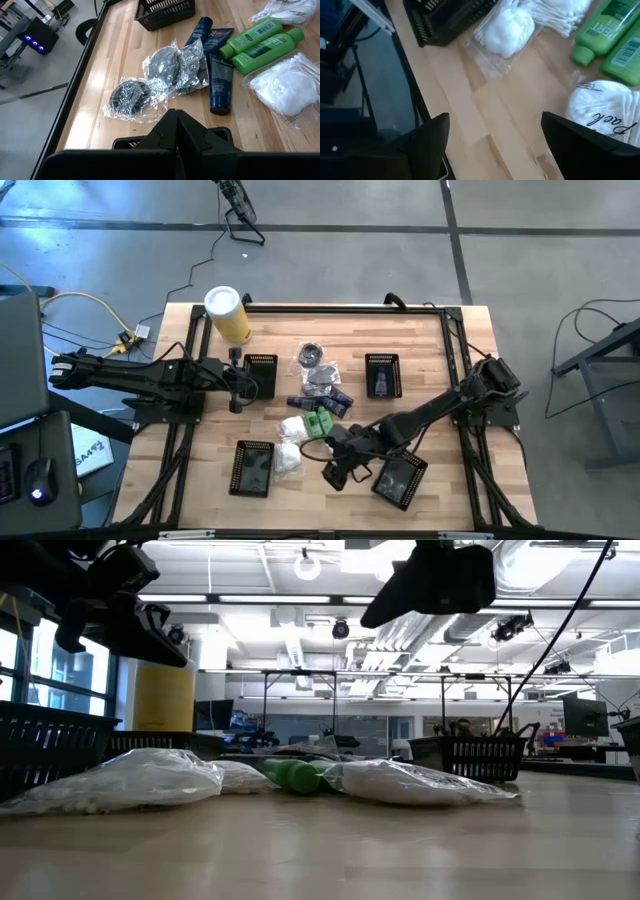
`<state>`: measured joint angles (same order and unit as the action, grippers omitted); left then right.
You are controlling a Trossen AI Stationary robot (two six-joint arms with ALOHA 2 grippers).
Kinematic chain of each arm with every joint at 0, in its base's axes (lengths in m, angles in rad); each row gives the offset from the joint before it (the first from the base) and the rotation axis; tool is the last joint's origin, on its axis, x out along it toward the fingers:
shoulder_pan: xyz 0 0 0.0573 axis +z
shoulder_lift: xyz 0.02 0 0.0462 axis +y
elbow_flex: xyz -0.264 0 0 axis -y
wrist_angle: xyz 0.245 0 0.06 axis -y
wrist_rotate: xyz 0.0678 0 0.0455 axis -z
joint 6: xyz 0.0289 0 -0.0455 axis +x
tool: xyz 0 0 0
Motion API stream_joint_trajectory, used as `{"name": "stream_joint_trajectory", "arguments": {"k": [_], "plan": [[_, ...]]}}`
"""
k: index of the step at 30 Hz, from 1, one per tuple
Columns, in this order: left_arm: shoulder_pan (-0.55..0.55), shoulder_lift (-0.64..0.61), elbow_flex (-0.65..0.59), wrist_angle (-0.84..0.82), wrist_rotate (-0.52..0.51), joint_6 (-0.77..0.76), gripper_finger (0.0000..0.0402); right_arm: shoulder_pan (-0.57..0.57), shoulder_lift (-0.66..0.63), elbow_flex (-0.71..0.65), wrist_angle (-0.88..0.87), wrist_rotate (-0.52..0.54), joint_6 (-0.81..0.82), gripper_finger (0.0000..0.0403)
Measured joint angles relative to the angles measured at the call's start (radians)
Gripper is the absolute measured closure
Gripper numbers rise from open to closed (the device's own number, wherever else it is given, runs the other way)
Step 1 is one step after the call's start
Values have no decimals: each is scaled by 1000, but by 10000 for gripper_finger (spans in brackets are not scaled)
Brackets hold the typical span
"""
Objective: Pick & Place Travel size toiletries
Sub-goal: Put the white cotton pack into the bottom right black basket
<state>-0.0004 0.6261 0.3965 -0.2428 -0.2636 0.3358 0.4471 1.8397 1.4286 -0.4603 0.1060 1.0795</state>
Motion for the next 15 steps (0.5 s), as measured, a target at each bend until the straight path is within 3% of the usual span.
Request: {"name": "stream_joint_trajectory", "arguments": {"k": [6,15], "plan": [[0,0,0,-1,0,0,402,-2,48,1,-4,0,53,115],[0,0,0,-22,0,0,402,-2,148,1,97,-174,69,145]]}}
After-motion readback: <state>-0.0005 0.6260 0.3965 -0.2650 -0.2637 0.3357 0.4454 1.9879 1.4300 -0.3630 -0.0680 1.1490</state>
